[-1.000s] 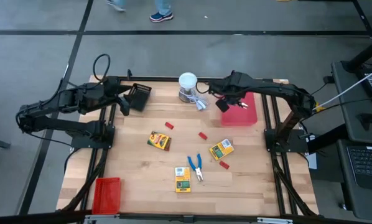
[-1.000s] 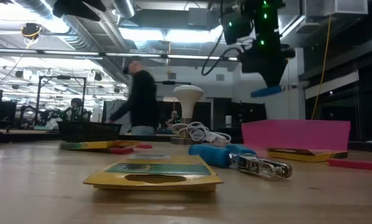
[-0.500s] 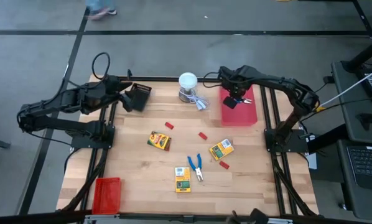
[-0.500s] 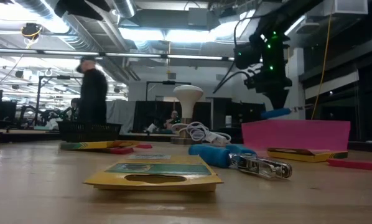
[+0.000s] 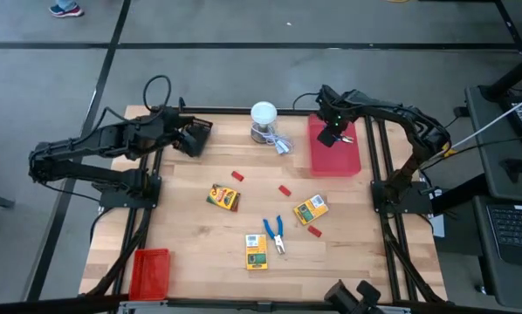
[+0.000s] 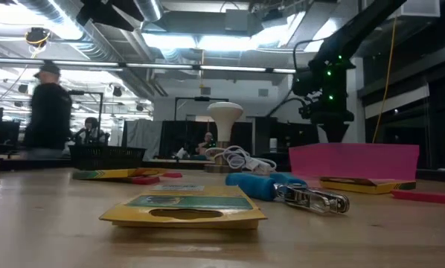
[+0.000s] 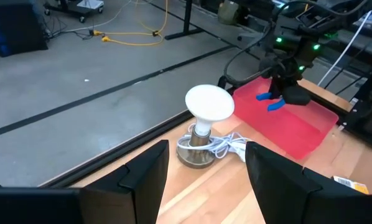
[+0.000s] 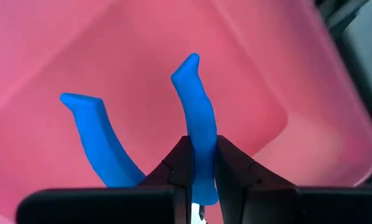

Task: Pick & Place School Supplies
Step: Put the blue puncher into the pink bin

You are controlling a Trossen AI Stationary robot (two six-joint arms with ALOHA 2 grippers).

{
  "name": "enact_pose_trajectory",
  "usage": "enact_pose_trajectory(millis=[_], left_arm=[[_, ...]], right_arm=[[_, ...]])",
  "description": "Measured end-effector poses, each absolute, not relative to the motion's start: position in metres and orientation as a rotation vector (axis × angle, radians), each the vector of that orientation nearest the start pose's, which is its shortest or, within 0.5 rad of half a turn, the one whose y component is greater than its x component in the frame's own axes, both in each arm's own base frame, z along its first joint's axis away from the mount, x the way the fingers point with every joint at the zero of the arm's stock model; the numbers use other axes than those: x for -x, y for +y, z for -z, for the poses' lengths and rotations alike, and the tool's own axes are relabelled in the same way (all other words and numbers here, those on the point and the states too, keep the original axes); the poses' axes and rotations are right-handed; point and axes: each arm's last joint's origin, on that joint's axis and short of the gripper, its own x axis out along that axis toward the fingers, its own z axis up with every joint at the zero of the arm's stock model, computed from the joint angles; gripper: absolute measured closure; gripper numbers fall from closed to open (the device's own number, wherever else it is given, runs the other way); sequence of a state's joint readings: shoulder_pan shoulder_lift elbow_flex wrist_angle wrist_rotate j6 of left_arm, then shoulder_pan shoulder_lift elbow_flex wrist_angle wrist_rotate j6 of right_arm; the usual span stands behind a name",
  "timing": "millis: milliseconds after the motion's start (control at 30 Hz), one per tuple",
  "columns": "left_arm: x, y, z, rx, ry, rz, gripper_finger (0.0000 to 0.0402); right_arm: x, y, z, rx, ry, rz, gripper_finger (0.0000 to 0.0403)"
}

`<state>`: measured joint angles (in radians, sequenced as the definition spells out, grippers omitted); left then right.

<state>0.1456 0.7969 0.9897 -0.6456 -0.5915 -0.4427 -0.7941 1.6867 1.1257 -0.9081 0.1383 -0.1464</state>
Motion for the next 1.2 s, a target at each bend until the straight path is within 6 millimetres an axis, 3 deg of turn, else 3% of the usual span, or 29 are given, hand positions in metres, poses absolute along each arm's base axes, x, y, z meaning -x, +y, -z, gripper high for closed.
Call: enact_pose_trajectory(millis=[433, 600, 900, 1067, 1200], left_arm=[[-0.148, 0.038, -0.360, 0.323, 0.247, -0.803, 0.0192], [-0.148, 0.038, -0.360, 0.327, 0.246, -0.804, 0.0192], [-0.148, 0.038, -0.360, 0.331, 0.247, -0.797, 0.0192], [-0.148, 0.038, -0.360, 0.308, 0.257, -0.794, 0.0192], [-0.149, 0.038, -0.361, 0.264, 0.263, -0.787, 0.0192]], right_arm=[[-0.212, -0.222, -0.187, -0.370, 1.375, 0.595, 0.0362], [-0.211, -0.223, -0.187, -0.395, 1.373, 0.685, 0.0360], [-0.214, -0.224, -0.188, -0.497, 1.295, 0.713, 0.0185], [-0.215, -0.214, -0.194, -0.598, 1.276, 0.705, 0.0161], [-0.224, -0.182, -0.220, -0.677, 1.195, 0.621, 0.0172]])
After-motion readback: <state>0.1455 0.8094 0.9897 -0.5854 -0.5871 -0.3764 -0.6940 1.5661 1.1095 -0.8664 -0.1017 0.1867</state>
